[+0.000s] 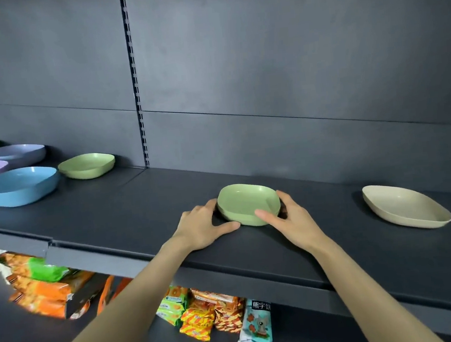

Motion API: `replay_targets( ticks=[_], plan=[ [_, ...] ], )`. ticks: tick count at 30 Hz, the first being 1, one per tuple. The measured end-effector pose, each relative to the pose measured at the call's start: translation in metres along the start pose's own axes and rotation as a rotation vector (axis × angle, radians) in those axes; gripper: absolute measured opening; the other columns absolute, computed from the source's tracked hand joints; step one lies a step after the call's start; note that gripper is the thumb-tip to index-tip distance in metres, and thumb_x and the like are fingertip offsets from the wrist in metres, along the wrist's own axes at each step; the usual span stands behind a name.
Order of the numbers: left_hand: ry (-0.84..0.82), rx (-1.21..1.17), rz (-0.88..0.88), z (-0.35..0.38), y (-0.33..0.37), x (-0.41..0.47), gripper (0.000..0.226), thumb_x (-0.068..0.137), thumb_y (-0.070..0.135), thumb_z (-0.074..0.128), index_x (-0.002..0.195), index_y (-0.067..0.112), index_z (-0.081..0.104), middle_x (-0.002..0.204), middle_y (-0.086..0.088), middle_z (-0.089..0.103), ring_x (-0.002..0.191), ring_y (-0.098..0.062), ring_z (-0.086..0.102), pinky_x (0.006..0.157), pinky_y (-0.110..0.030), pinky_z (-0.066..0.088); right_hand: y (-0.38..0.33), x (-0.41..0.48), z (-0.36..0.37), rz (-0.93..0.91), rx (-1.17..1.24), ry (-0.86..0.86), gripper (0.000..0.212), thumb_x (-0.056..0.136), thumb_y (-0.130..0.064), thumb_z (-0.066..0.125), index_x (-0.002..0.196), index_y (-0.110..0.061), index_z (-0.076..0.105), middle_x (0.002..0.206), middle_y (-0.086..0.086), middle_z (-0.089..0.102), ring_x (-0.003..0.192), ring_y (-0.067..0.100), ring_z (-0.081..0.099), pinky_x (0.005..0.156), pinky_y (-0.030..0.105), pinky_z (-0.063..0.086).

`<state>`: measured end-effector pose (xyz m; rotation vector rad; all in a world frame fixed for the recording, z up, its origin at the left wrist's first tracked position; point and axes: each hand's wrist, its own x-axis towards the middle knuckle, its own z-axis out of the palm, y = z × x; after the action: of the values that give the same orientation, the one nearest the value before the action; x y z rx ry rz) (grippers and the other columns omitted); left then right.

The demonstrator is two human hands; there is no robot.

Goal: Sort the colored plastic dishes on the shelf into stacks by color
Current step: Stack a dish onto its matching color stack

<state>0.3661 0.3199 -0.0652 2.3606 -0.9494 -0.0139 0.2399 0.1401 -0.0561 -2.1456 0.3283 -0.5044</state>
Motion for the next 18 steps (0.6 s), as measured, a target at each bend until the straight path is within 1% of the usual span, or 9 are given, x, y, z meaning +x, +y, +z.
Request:
replay_targets(
  ticks=[4,6,7,9,11,12,16,17,18],
  plan=[
    [-0.004,-0.121,0.017,0.000,-0.005,-0.002,0.073,0.077,0.059,0.065,0.135,0.020,0.045,0.129,0.003,0.060,0.122,-0.017,0.054,0.105,-0.040,0.040,0.001,-0.003,-0.001,-0.057,-0.032,-0.014,0.064,0.079,-0.046,0.070,0.134,-0.032,0.042,0.111,-0.032,0.054,0.105,-0.009,0.052,0.082,0.008,0.039],
    [-0.003,-0.187,0.026,-0.003,-0.005,-0.005,0.079,0.071,0.063,0.067,0.134,0.019,0.047,0.127,0.003,0.061,0.120,-0.017,0.055,0.103,-0.041,0.043,0.002,-0.003,-0.001,-0.068,-0.024,-0.009,0.064,0.079,-0.045,0.071,0.134,-0.028,0.043,0.112,-0.029,0.057,0.105,-0.012,0.053,0.080,0.005,0.041],
    [0.005,-0.211,0.031,-0.004,-0.004,-0.006,0.080,0.070,0.064,0.068,0.133,0.019,0.048,0.126,0.003,0.062,0.118,-0.017,0.056,0.102,-0.040,0.044,0.003,-0.003,-0.001,-0.073,-0.017,-0.001,0.066,0.078,-0.046,0.071,0.135,-0.026,0.043,0.114,-0.026,0.059,0.107,-0.010,0.054,0.083,0.006,0.042],
    [0.027,-0.243,0.044,-0.005,-0.002,-0.008,0.072,0.074,0.055,0.071,0.131,0.017,0.049,0.122,0.003,0.063,0.114,-0.015,0.058,0.100,-0.037,0.046,0.004,-0.002,-0.001,-0.077,-0.011,0.020,0.069,0.077,-0.047,0.071,0.136,-0.025,0.044,0.117,-0.022,0.060,0.110,-0.007,0.054,0.088,0.010,0.044],
    [0.049,-0.279,0.055,-0.005,-0.001,-0.009,0.067,0.076,0.046,0.073,0.131,0.016,0.049,0.120,0.002,0.064,0.111,-0.013,0.059,0.098,-0.033,0.047,0.003,-0.003,-0.001,-0.087,-0.004,0.039,0.064,0.078,-0.043,0.072,0.133,-0.026,0.045,0.116,-0.021,0.060,0.107,-0.010,0.054,0.085,0.006,0.045],
    [0.054,-0.295,0.059,-0.006,0.000,-0.011,0.066,0.076,0.044,0.073,0.130,0.015,0.050,0.120,0.002,0.064,0.111,-0.012,0.059,0.098,-0.030,0.047,0.002,-0.004,0.000,-0.095,0.000,0.049,0.064,0.078,-0.041,0.073,0.133,-0.026,0.045,0.115,-0.020,0.061,0.106,-0.011,0.054,0.085,0.006,0.046],
    [0.071,-0.343,0.066,-0.009,0.000,-0.016,0.062,0.074,0.041,0.077,0.125,0.015,0.055,0.114,0.004,0.067,0.105,-0.008,0.062,0.096,-0.028,0.049,0.000,-0.006,0.000,-0.108,0.003,0.084,0.063,0.077,-0.037,0.075,0.132,-0.020,0.050,0.110,-0.017,0.064,0.103,0.001,0.061,0.090,0.024,0.051],
    [0.080,-0.363,0.067,-0.010,0.000,-0.016,0.060,0.073,0.040,0.078,0.123,0.015,0.056,0.111,0.005,0.068,0.102,-0.006,0.063,0.095,-0.027,0.049,-0.001,-0.006,0.001,-0.119,0.003,0.093,0.063,0.077,-0.036,0.075,0.132,-0.019,0.051,0.110,-0.017,0.064,0.103,0.002,0.061,0.090,0.025,0.051],
    [0.090,-0.385,0.066,-0.011,0.001,-0.017,0.059,0.072,0.038,0.079,0.122,0.016,0.057,0.109,0.006,0.069,0.100,-0.005,0.064,0.094,-0.026,0.050,-0.002,-0.006,0.001,-0.131,0.003,0.102,0.063,0.077,-0.035,0.075,0.132,-0.019,0.052,0.109,-0.017,0.064,0.103,0.002,0.061,0.088,0.022,0.051]
  ],
)
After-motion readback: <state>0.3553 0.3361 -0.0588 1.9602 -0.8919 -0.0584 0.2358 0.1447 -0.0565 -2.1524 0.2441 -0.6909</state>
